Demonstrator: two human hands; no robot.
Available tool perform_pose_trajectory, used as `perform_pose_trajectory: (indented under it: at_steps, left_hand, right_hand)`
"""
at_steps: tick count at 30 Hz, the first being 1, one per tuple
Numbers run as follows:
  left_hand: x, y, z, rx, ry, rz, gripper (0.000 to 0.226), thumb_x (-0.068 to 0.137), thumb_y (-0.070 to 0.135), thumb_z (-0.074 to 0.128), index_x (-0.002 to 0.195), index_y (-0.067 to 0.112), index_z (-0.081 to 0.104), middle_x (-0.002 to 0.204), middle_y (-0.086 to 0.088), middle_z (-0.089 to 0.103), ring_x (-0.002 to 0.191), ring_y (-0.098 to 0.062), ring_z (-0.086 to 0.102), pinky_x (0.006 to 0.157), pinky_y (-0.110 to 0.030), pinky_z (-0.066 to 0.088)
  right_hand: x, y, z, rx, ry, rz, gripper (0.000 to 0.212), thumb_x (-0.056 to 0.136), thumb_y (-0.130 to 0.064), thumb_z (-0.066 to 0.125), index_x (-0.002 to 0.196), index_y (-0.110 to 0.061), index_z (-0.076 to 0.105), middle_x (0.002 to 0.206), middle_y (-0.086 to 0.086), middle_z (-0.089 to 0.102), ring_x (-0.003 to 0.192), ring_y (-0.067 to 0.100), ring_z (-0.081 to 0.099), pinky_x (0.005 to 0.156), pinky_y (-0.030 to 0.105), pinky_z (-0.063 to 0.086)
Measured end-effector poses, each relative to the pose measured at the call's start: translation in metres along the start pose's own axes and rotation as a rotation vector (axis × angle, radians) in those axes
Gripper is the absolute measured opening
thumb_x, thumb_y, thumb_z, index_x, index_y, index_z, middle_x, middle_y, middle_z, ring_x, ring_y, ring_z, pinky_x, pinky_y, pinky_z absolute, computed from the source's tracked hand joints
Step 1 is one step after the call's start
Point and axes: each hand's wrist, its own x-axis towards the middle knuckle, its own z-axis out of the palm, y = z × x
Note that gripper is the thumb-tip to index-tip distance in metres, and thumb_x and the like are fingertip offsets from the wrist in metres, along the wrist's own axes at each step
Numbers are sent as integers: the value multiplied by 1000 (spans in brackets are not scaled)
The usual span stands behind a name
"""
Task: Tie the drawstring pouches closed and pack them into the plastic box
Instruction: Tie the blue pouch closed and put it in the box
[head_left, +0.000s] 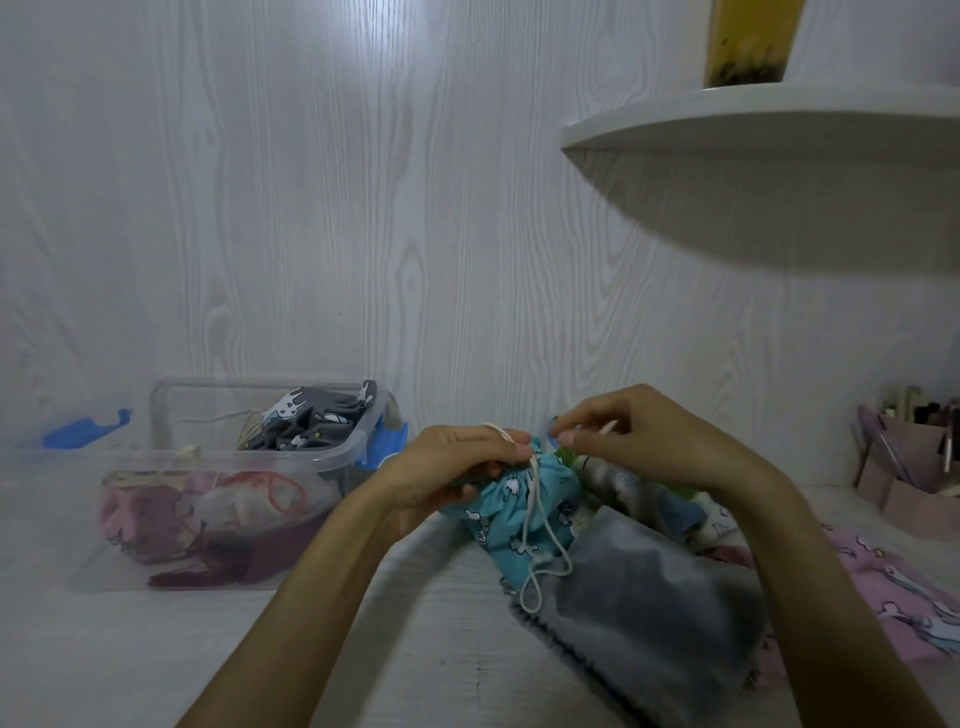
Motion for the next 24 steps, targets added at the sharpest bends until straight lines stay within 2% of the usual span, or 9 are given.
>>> perform_pose_trajectory:
  at_steps: [3,6,7,10,13,16,19,21,24]
  left_hand:
    - [1,0,1,10,32,25,17,70,23,77,88,22,78,76,-1,66,69,-7,56,56,-17,40]
    - [1,0,1,45,71,64,12,69,19,79,80,24,78,88,-4,74,88,-14,65,80,-27,49]
    - [0,1,2,59,88,90,11,69,17,80,78,23,78,86,-2,75,88,-13,67,81,-27,51]
    - [-2,5,6,134,185,215,12,67,9,82,74,18,76,73,3,75,75,-7,70,67,-13,53]
    - [-3,5,6,252,314,348,14,65,9,82,73,18,75,62,6,72,63,-1,67,59,-12,51]
    - [-2,0,10,466,442,456,13,64,22,81,75,25,76,62,11,70,58,2,62,56,-17,51]
    - [-2,-5,12,605,493,514,13,69,32,77,82,31,76,66,13,70,64,-4,63,63,-30,57]
    - [1,-9,12,641,478,542,12,75,36,74,87,33,76,70,12,71,66,-3,64,66,-34,57]
    - [2,-12,11,661,481,583,9,79,38,69,86,32,74,73,15,70,69,-2,62,67,-33,55]
  right_hand:
    - [6,2,18,79,-114,-76,19,87,-26,64,94,-43,66,87,-10,68,73,-2,58,70,14,47]
    - [12,7,29,129,-79,-61,16,84,-27,67,91,-41,69,91,-1,71,77,14,60,78,29,51]
    - [13,8,30,142,-52,-49,14,83,-26,68,87,-39,70,86,-1,71,72,12,58,74,30,50]
    - [11,10,27,164,-54,-32,9,80,-26,72,79,-35,73,66,-13,64,63,2,50,66,24,43]
    - [11,7,26,163,-72,-29,3,78,-31,73,81,-32,75,73,-9,67,70,6,54,72,26,46]
    - [13,5,27,155,-54,-29,2,80,-28,73,80,-28,75,57,-16,62,58,-2,52,64,21,43]
    - [13,7,28,131,-29,-29,3,81,-25,72,81,-24,74,45,-22,55,45,-8,47,58,16,36]
    - [14,10,28,126,-7,-20,4,81,-24,71,82,-24,75,48,-23,58,49,-8,51,61,18,41]
    - [16,14,28,187,-1,30,10,85,-26,66,83,-24,76,71,-13,70,71,1,63,73,24,52]
